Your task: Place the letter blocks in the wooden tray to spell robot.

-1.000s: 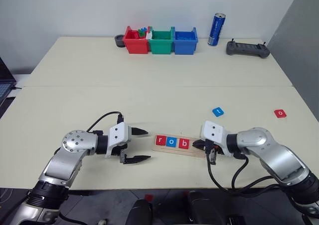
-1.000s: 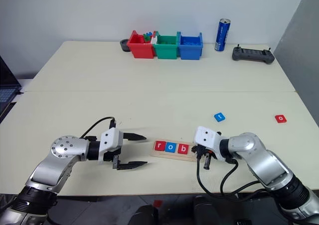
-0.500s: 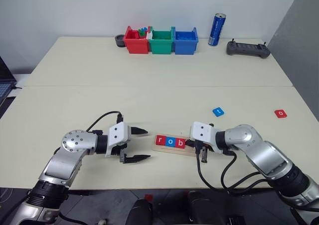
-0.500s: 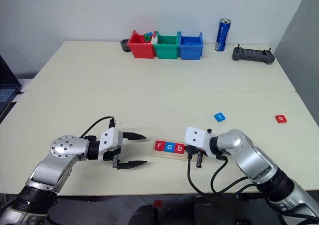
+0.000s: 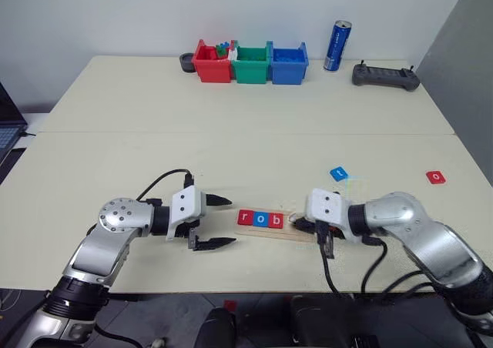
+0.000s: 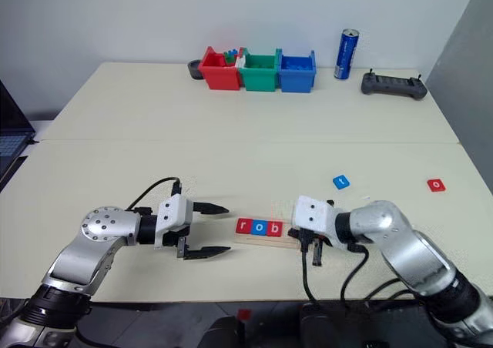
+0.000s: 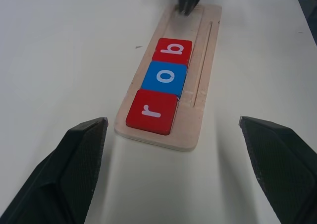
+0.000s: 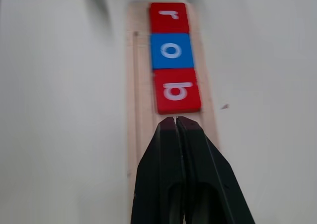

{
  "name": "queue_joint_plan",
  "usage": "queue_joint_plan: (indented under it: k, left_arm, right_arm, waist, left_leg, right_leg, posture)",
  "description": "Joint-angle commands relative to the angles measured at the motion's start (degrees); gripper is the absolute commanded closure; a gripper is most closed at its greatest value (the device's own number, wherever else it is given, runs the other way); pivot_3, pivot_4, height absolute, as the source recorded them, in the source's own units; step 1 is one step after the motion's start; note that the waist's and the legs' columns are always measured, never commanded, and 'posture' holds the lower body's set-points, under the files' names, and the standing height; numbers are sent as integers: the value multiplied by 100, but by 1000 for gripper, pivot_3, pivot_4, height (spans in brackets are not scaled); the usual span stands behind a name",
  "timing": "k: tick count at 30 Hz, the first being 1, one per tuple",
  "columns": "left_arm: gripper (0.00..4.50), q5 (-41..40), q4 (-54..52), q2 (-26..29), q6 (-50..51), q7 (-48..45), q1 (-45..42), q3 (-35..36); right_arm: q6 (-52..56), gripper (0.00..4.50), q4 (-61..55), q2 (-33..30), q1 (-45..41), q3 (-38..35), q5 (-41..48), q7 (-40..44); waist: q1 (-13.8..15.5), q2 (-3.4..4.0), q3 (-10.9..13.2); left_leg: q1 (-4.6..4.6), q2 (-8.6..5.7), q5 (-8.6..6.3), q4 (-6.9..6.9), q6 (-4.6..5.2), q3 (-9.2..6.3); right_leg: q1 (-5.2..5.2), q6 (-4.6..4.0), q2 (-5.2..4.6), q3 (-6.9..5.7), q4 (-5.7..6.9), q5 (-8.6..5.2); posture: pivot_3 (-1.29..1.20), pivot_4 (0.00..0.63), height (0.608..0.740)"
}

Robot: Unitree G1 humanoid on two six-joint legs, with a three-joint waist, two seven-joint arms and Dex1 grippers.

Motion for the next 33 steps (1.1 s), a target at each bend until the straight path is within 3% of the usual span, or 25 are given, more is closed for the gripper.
queue_joint_plan:
  k: [1,8,19,27,29,33]
  left_arm:
    - [0,-54,-126,20,-43,24,-34,97]
    - [0,-13,46,-21,-145,-29,-125,52]
    - [0,-34,-10,8,-194,-12,-25,74]
    - [0,-61,-64,26,-156,-6,1,99]
    - [0,-69,-67,32,-157,-11,21,107]
    - [0,-63,-16,37,-187,-27,27,113]
  right_arm:
    - [-7,4429,-344,-200,295,7,87,60]
    - [-288,4429,22,-225,319,367,-413,-207]
    - [-306,4429,103,-106,236,259,-409,-228]
    - [522,4429,-660,139,337,-889,832,-214]
    - [712,4086,-626,345,378,-1390,1004,-538]
    - [788,2915,-529,426,657,-2014,1038,-974]
  waist:
    - [-1,0,0]
    - [-17,0,0]
    - [-9,0,0]
    - [-8,0,0]
    - [-8,-1,0]
    - [-1,-1,0]
  left_leg:
    - [0,0,0,0,0,0]
    - [6,2,1,5,0,7]
    - [3,1,1,4,-1,6]
    - [2,1,1,3,-1,4]
    - [3,1,1,4,-1,5]
    - [2,0,1,3,-1,4]
  right_leg:
    - [0,0,0,0,0,0]
    - [1,13,4,7,3,-7]
    - [1,2,1,6,0,-1]
    - [1,1,2,5,1,0]
    - [2,1,1,6,1,0]
    - [2,1,2,5,1,0]
  posture:
    - [0,150,740]
    - [0,150,740]
    - [0,150,740]
    - [0,150,740]
    - [0,150,740]
    - [0,150,740]
